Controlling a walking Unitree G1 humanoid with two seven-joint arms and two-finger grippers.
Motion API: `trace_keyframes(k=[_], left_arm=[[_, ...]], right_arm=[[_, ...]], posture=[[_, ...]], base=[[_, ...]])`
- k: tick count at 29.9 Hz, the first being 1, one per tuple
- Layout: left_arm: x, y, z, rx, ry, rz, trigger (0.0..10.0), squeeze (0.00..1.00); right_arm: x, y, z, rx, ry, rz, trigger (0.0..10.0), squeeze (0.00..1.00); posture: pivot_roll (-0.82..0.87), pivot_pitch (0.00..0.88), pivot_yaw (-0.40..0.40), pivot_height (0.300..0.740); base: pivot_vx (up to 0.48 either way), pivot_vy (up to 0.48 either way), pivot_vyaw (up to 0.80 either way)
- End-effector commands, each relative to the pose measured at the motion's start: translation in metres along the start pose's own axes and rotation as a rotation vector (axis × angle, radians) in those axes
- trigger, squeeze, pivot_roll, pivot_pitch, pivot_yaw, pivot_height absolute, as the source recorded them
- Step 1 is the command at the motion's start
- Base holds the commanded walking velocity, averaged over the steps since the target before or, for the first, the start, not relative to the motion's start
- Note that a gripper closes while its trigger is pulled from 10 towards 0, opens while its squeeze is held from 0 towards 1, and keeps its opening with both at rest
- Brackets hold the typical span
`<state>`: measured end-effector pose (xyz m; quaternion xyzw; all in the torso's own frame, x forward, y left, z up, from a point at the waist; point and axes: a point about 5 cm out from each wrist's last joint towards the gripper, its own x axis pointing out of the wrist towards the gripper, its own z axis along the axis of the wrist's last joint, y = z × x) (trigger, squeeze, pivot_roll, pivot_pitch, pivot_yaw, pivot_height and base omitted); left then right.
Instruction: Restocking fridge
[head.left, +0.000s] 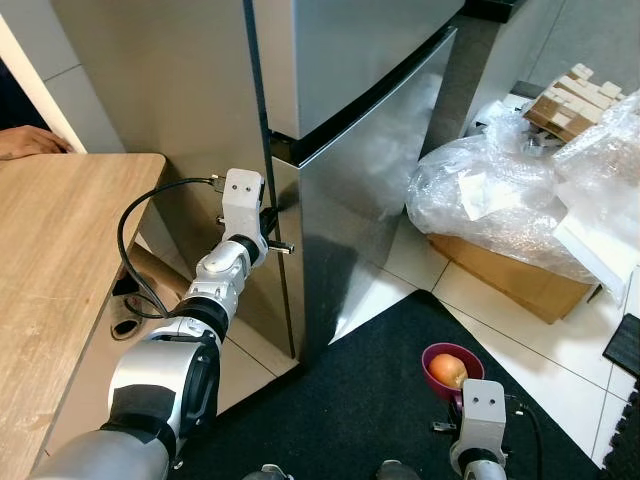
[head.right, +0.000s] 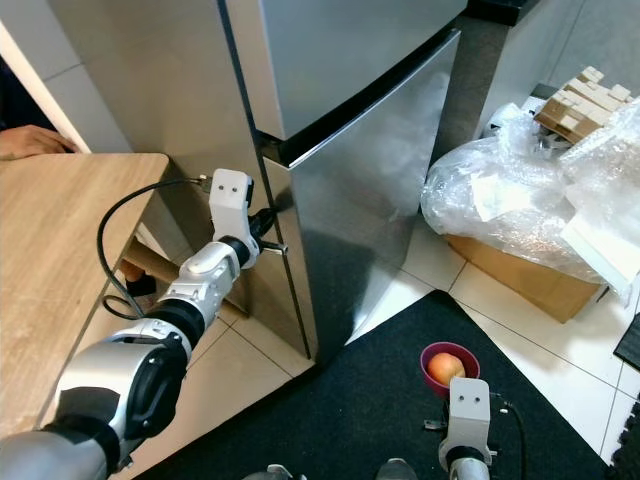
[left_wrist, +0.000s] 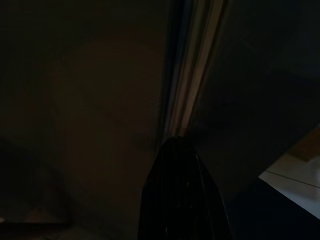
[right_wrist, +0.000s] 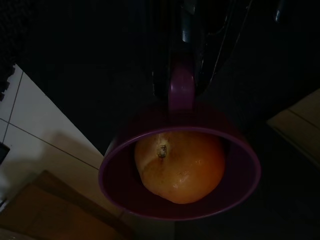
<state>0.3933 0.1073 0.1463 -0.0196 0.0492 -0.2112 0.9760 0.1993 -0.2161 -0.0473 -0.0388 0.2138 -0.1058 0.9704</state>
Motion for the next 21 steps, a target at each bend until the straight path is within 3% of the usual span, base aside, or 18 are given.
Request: trace_keyframes(k=[1,11,21], left_arm=[[0.006,-0.023,-0.004,0.006,0.028,-0.119,10.0,0.00],[0.005,-0.024,-0.008,0.014,0.044,-0.106,10.0,0.00],[0.009,-0.033,-0.003,0.072,0.051,-0.159,10.0,0.00]], right_arm=[[-0.003,-0.003,-0.003,0.011,-0.004,-0.020,10.0,0.00],[-0.004,-0.004,-0.004,0.008,-0.004,-0.016,10.0,0.00],[-0.008,-0.006,-0.007,0.014,-0.008,-0.028,10.0,0.00]], posture=[[-0.17,0.157,0.046,0.731],[-0.17,0.168,0.042,0.731],[-0.17,0.206,0.062,0.731]], base=[[0.000,0.000,0.00],[0.000,0.000,0.00],[0.000,0.000,0.00]])
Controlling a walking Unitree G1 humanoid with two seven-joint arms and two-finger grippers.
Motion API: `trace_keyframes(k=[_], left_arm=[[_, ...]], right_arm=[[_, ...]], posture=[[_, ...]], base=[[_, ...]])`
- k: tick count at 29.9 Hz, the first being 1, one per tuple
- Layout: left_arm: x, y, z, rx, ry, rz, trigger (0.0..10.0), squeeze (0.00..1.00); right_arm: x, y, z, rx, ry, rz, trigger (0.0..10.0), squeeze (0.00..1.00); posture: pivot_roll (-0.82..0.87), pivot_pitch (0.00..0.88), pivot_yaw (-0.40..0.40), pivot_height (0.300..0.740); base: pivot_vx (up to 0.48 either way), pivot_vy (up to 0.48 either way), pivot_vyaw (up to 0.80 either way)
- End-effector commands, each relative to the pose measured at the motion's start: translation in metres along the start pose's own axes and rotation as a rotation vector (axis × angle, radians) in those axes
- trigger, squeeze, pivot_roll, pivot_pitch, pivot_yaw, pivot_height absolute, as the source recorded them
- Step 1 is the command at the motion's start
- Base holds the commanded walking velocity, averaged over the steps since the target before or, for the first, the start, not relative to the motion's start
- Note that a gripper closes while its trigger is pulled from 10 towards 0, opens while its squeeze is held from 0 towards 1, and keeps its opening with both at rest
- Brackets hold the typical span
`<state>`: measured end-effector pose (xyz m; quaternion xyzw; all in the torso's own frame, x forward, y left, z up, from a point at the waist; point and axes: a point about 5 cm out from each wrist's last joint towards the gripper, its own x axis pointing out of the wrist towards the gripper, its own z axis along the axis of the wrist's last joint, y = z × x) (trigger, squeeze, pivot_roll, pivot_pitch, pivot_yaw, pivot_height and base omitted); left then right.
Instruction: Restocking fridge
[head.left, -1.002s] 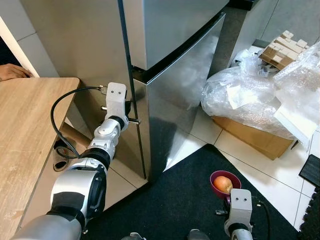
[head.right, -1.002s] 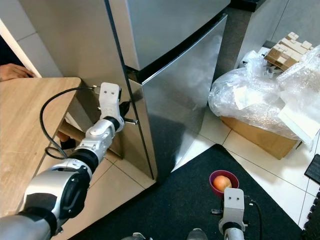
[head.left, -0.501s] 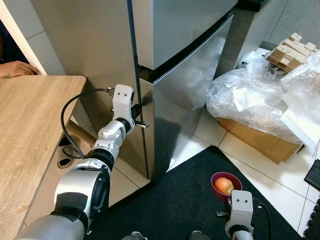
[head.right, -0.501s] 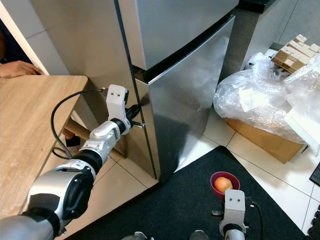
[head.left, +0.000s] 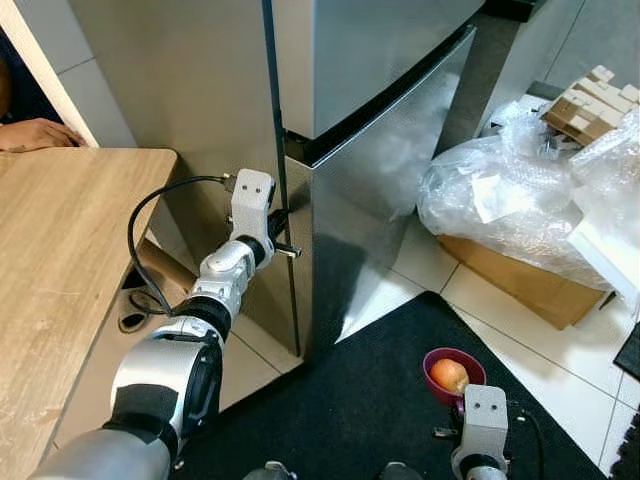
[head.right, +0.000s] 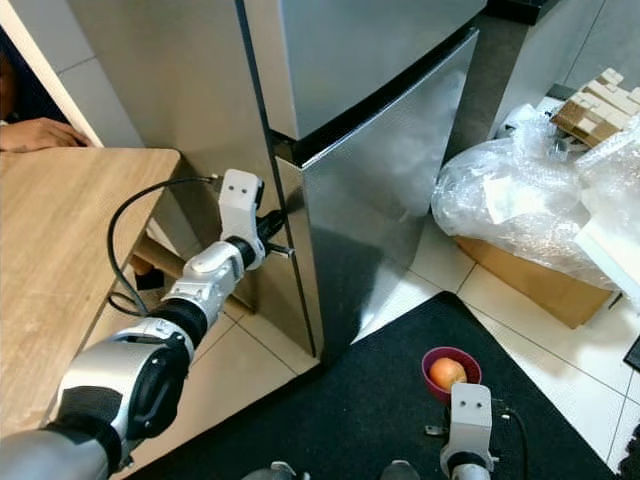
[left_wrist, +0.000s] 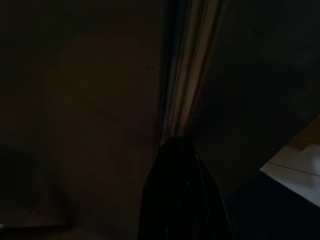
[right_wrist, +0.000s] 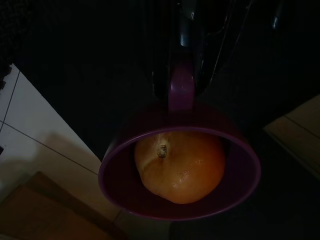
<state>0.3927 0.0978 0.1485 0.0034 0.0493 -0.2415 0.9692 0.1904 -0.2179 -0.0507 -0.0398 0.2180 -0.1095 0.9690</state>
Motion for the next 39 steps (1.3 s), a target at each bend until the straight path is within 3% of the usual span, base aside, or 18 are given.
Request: trace_keyframes(k=[1,16,23,39], left_arm=[[0.008,-0.025,-0.003,0.026,0.036,-0.104,10.0,0.00],[0.009,-0.021,0.008,0.026,-0.013,-0.090,10.0,0.00],[0.011,-0.028,0.010,-0.027,-0.029,-0.131,10.0,0.00],[0.012,-0.052,0.006,-0.065,-0.040,-0.359,10.0,0.00]], right_arm=[[-0.003,-0.003,-0.001,0.016,-0.017,-0.021,10.0,0.00],[-0.004,0.000,-0.002,0.015,-0.021,-0.003,10.0,0.00],[-0.001,-0.004,0.003,0.000,-0.031,0.006,10.0,0.00],[-0.004,-0.012,0.002,-0.022,-0.047,0.021,10.0,0.00]], posture=[[-0.17,0.206,0.062,0.731],[-0.16,0.240,0.036,0.731],[-0.17,0.244,0.021,0.731],[-0.20,0.262,-0.015,0.731]], base=[[0.000,0.000,0.00],[0.000,0.000,0.00],[0.000,0.000,0.00],[0.000,0.000,0.00]])
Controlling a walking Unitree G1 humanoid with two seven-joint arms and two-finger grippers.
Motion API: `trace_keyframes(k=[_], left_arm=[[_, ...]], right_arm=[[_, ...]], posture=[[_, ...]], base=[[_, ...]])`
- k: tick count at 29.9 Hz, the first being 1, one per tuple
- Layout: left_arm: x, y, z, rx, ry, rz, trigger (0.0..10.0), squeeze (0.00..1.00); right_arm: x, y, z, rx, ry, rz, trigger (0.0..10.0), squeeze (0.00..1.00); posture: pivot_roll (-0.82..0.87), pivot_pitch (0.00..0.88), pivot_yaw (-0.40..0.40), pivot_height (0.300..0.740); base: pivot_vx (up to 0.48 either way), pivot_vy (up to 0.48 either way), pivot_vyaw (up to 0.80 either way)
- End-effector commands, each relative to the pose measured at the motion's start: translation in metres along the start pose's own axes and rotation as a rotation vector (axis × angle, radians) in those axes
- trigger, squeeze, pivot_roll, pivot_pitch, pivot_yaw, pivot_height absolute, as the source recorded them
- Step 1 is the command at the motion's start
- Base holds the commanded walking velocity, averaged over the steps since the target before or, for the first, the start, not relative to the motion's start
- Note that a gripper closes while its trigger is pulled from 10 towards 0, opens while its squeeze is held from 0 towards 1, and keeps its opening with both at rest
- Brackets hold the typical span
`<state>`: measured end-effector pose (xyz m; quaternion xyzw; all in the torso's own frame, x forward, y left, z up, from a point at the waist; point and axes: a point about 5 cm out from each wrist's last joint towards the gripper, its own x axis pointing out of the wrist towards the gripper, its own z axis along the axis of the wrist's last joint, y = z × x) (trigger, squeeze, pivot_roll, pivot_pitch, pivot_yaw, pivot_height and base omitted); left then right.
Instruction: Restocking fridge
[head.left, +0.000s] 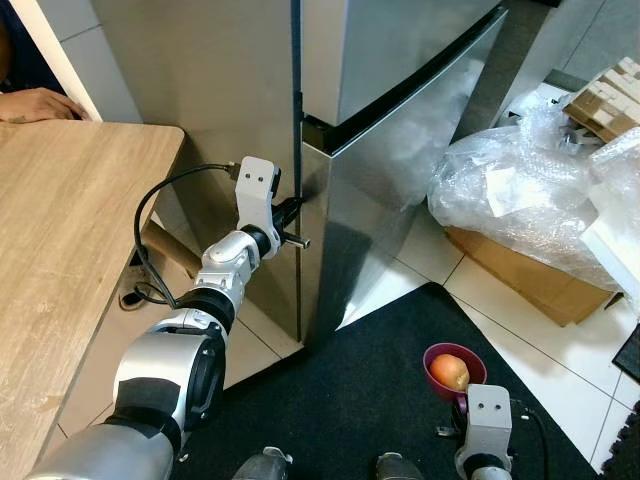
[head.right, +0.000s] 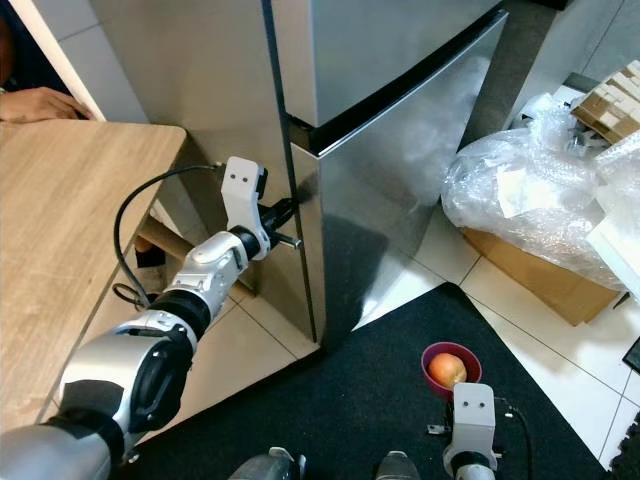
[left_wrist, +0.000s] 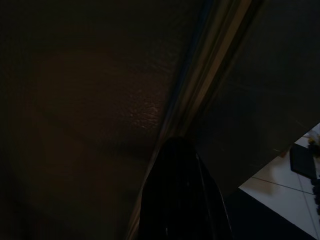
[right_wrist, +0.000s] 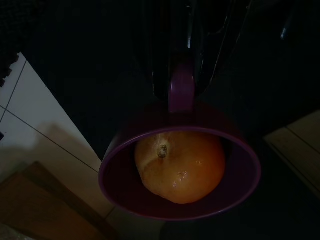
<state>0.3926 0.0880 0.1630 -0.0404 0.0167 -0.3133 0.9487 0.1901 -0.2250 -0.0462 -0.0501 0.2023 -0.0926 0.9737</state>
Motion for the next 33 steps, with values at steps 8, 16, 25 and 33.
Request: trace_keyframes(k=[8,16,25,33], left_arm=[[0.015,-0.046,-0.008,0.054,0.049,-0.280,10.0,0.00],[0.021,-0.054,0.000,0.016,0.004,-0.300,10.0,0.00],[0.027,-0.071,0.001,-0.036,-0.033,-0.356,10.0,0.00],[0.029,-0.078,0.002,-0.056,-0.044,-0.382,10.0,0.00]], right_arm=[[-0.004,-0.009,-0.002,-0.005,-0.012,-0.015,10.0,0.00],[-0.007,-0.008,-0.004,0.002,-0.014,-0.018,10.0,0.00],[-0.007,-0.011,-0.004,0.006,-0.020,-0.028,10.0,0.00],[-0.007,-0.012,-0.003,0.005,-0.022,-0.028,10.0,0.00]], posture=[[-0.21,0.260,-0.005,0.731],[-0.21,0.254,0.004,0.731],[-0.22,0.252,0.011,0.731],[-0.22,0.250,0.007,0.731]], base=[[0.000,0.000,0.00],[0.000,0.000,0.00],[0.000,0.000,0.00],[0.000,0.000,0.00]])
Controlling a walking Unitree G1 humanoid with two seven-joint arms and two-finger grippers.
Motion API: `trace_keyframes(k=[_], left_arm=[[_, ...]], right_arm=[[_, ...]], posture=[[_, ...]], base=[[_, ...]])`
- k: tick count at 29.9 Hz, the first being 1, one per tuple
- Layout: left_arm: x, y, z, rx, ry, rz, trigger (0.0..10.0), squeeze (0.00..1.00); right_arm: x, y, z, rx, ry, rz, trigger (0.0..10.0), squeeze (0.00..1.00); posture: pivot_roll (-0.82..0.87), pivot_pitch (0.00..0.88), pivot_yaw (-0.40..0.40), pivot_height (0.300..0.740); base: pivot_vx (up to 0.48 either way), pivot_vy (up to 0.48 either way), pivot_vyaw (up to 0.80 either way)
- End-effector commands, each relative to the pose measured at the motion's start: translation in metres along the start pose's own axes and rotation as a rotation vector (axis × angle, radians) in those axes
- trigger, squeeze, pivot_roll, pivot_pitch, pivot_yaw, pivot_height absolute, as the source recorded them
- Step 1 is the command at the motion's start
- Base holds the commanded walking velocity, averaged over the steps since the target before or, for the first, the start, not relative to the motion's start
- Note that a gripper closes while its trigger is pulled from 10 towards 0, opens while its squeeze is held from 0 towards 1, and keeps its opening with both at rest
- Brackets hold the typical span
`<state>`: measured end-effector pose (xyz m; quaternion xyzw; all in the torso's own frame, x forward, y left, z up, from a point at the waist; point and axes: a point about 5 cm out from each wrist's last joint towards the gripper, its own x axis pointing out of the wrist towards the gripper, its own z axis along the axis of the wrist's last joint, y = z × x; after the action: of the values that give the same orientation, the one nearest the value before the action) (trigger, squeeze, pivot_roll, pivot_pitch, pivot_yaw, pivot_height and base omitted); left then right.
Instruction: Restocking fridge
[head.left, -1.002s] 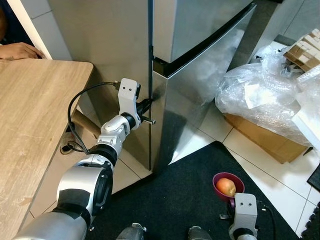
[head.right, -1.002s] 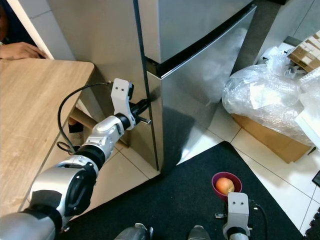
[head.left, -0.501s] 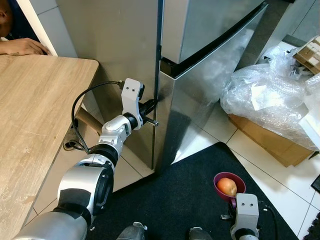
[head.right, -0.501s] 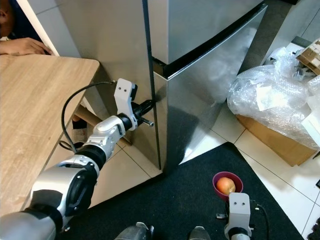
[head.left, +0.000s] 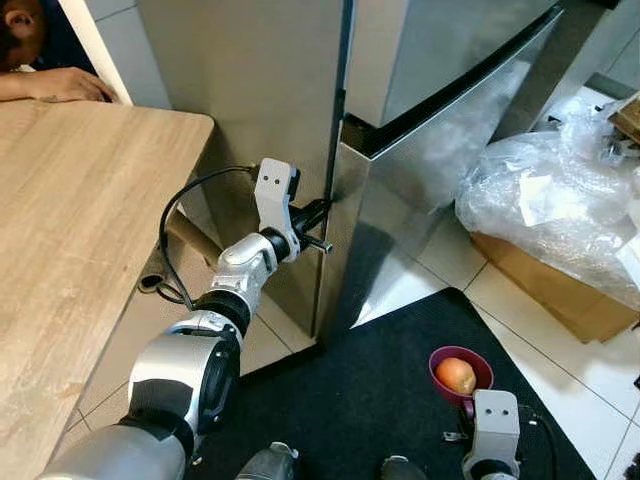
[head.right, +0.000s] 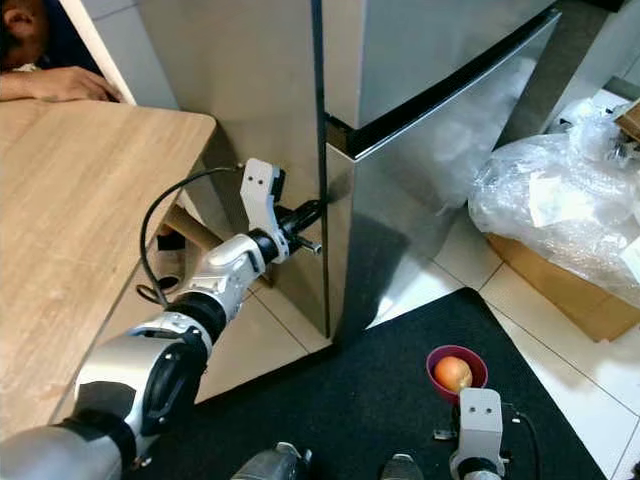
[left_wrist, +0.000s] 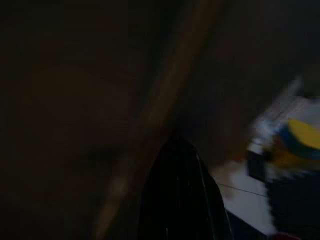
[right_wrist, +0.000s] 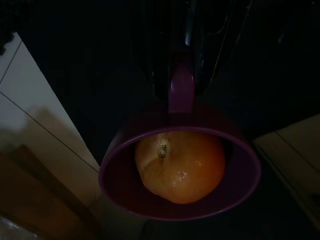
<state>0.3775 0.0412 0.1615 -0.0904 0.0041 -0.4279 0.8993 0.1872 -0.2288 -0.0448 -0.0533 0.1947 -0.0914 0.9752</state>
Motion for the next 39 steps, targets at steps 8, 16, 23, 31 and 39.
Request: trace_keyframes(k=[8,16,23,31,39], left_arm=[[0.028,-0.041,0.000,0.000,-0.004,-0.157,10.0,0.00],[0.021,-0.049,-0.032,0.161,0.233,-0.248,10.0,0.00],[-0.026,-0.038,-0.099,0.283,0.563,-0.250,10.0,0.00],[-0.120,-0.012,-0.168,0.004,0.618,0.158,10.0,0.00],[-0.215,0.010,-0.200,-0.009,0.698,0.786,10.0,0.00]], right_arm=[[-0.004,-0.009,-0.002,0.004,-0.008,-0.027,10.0,0.00],[-0.005,-0.009,-0.004,0.008,-0.004,-0.031,10.0,0.00],[-0.005,-0.003,-0.005,0.006,0.008,-0.023,10.0,0.00],[0.004,0.009,0.001,-0.016,0.021,0.025,10.0,0.00],[0.011,0.019,0.005,-0.044,0.049,0.060,10.0,0.00]], posture=[[-0.22,0.247,0.003,0.731],[-0.22,0.241,0.010,0.731],[-0.21,0.230,0.019,0.731],[-0.18,0.193,-0.020,0.731],[-0.15,0.149,-0.035,0.731]], base=[[0.000,0.000,0.00],[0.000,0.000,0.00],[0.000,0.000,0.00],[0.000,0.000,0.00],[0.000,0.000,0.00]])
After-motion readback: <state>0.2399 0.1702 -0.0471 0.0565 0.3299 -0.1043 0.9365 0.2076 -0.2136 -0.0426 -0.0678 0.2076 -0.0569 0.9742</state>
